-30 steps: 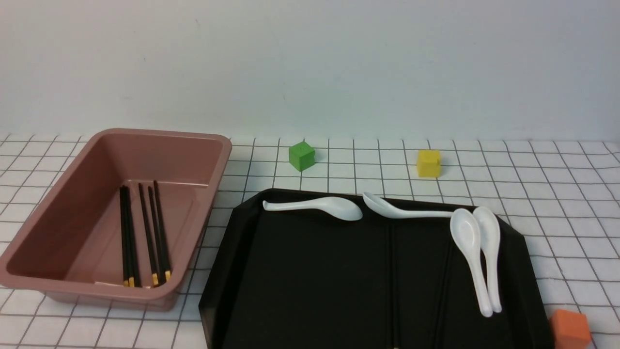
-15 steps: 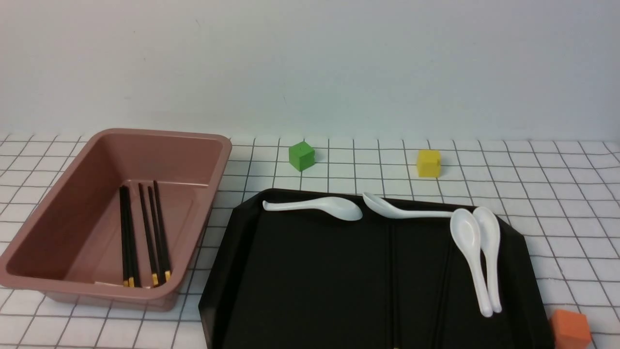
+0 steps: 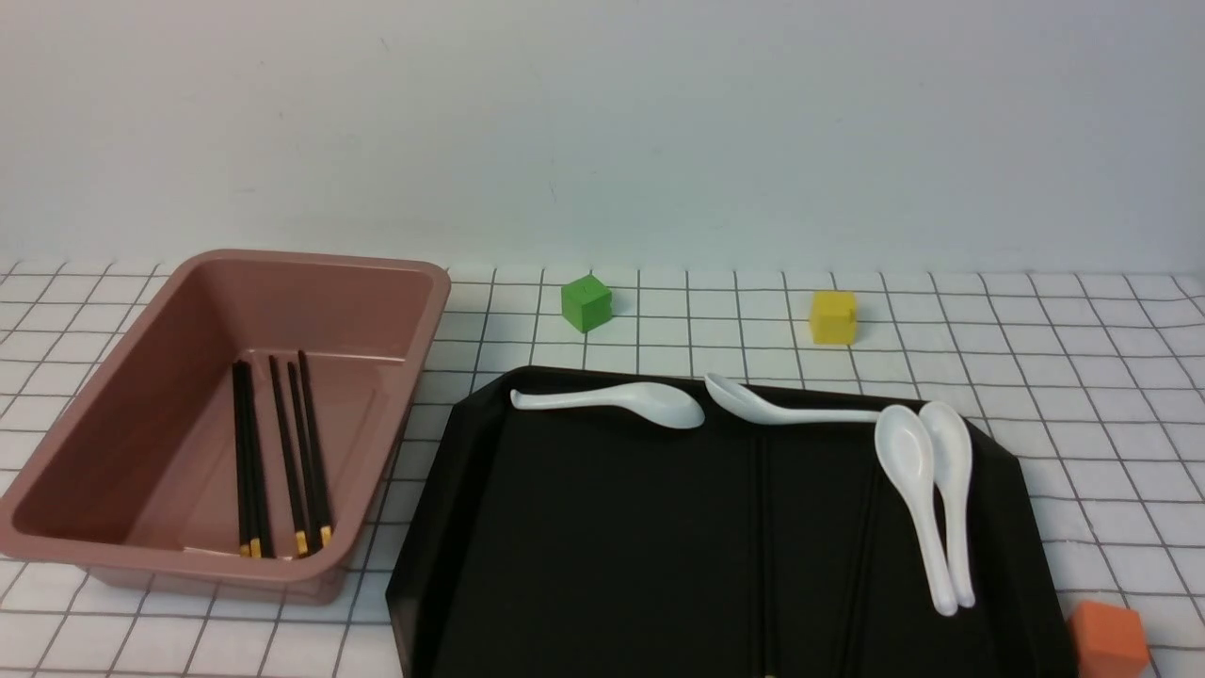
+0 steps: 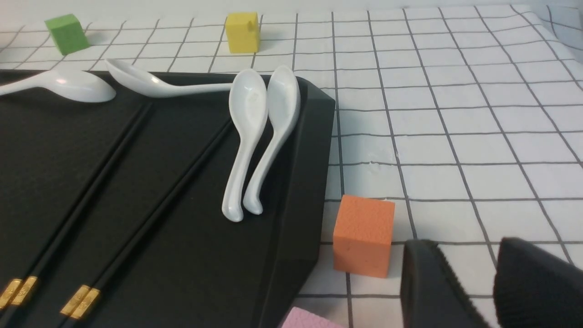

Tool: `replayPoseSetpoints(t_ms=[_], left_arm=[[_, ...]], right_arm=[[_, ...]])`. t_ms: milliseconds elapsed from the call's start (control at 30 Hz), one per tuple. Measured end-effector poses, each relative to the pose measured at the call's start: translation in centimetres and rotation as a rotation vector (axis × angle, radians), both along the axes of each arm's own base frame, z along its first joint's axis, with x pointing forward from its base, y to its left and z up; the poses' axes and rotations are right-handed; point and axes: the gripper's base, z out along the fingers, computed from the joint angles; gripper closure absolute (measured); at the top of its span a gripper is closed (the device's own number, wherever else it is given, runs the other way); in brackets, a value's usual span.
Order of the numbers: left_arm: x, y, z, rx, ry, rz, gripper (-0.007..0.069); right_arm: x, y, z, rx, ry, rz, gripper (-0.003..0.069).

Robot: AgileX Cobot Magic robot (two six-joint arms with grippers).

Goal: On white black tablecloth take chopsticks from black tray and put them in box.

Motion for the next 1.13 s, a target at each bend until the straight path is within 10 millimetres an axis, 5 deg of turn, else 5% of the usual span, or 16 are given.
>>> replayPoseSetpoints(t_ms=[1133], left_arm=[[0.0, -0.01, 0.0, -0.003, 0.0, 0.0, 0.0577]], right_arm=[[0.0, 0.0, 0.0, 0.0, 0.0, 0.0, 0.0419]])
